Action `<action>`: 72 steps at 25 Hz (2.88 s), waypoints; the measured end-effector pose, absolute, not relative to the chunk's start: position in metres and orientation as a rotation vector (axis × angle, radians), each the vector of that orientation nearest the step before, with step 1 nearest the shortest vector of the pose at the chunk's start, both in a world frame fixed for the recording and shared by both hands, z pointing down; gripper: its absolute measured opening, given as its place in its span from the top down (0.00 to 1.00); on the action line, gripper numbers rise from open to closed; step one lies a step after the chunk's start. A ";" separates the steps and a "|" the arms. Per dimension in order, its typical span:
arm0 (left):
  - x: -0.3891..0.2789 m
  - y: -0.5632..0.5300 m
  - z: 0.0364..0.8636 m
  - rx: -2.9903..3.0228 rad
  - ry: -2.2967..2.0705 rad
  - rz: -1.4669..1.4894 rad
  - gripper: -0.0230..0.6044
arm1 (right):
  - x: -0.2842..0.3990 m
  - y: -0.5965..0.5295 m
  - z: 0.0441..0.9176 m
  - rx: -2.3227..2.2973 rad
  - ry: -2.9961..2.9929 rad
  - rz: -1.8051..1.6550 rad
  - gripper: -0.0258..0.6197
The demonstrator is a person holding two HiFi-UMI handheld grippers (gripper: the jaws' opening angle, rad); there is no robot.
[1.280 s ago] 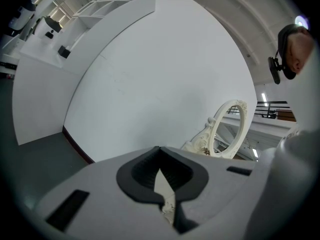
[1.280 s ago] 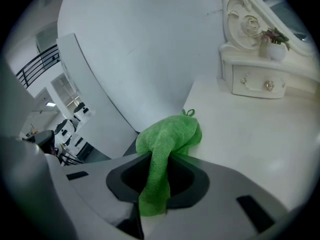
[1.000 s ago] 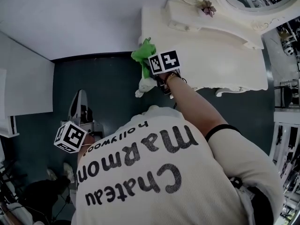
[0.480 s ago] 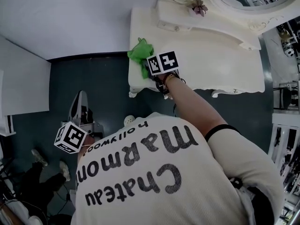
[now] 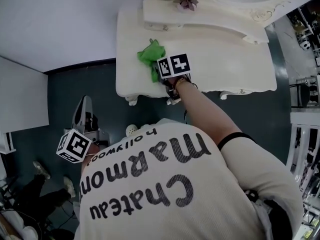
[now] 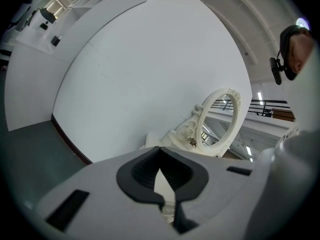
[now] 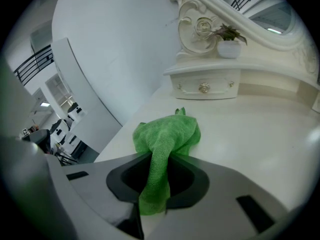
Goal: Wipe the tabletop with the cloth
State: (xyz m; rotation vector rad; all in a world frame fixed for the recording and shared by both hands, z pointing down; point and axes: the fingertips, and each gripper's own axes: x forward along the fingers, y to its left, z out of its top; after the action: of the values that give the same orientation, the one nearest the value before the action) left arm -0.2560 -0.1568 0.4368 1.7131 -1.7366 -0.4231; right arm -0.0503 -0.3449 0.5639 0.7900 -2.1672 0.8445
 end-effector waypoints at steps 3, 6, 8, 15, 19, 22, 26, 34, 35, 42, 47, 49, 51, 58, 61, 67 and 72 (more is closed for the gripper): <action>-0.235 -0.164 0.436 1.735 -1.719 -0.421 0.95 | -0.021 -0.351 0.564 0.829 -2.150 0.856 0.82; -0.219 -0.168 0.438 1.740 -1.709 -0.427 0.95 | 0.007 -0.356 0.564 0.868 -2.142 0.869 0.82; -0.209 -0.170 0.441 1.742 -1.704 -0.430 0.95 | 0.024 -0.360 0.563 0.892 -2.142 0.871 0.82; -0.173 -0.167 0.434 1.771 -1.717 -0.452 0.95 | 0.076 -0.357 0.562 0.942 -2.147 0.873 0.82; -0.162 -0.154 0.435 1.762 -1.745 -0.459 0.95 | 0.094 -0.355 0.563 0.969 -2.166 0.872 0.82; -0.161 -0.139 0.434 1.754 -1.768 -0.447 0.95 | 0.096 -0.356 0.562 0.992 -2.179 0.867 0.82; -0.182 -0.109 0.431 1.707 -1.819 -0.454 0.95 | 0.096 -0.355 0.560 1.019 -2.166 0.903 0.82; -0.253 -0.056 0.422 1.637 -1.881 -0.475 0.95 | 0.022 -0.349 0.518 1.016 -2.255 0.966 0.81; -0.263 -0.050 0.421 1.631 -1.885 -0.471 0.95 | -0.002 -0.342 0.510 0.976 -2.287 0.972 0.81; -0.320 -0.027 0.422 1.613 -1.899 -0.467 0.95 | -0.131 -0.275 0.511 0.648 -2.350 0.889 0.81; -0.348 -0.016 0.434 1.599 -1.879 -0.452 0.95 | -0.159 -0.254 0.542 0.635 -2.265 0.881 0.81; -0.359 -0.015 0.437 1.597 -1.869 -0.445 0.95 | -0.171 -0.247 0.550 0.622 -2.249 0.869 0.81; -0.365 -0.019 0.440 1.610 -1.851 -0.435 0.95 | -0.180 -0.239 0.556 0.578 -2.227 0.792 0.81; -0.359 -0.049 0.450 1.690 -1.731 -0.396 0.95 | -0.174 -0.245 0.561 0.635 -2.178 0.694 0.81; -0.352 -0.061 0.453 1.711 -1.698 -0.379 0.95 | -0.159 -0.251 0.562 0.676 -2.172 0.741 0.81; -0.330 -0.088 0.451 1.765 -1.645 -0.353 0.95 | -0.112 -0.273 0.561 0.778 -2.148 0.777 0.82; -0.302 -0.107 0.450 1.770 -1.643 -0.351 0.95 | -0.069 -0.293 0.562 0.827 -2.145 0.773 0.82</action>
State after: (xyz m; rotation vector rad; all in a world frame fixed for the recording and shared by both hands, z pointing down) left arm -0.3015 -0.1072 0.4498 1.7697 -1.6427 -0.3514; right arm -0.0692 -0.2934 0.5615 0.8265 -2.1453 0.7735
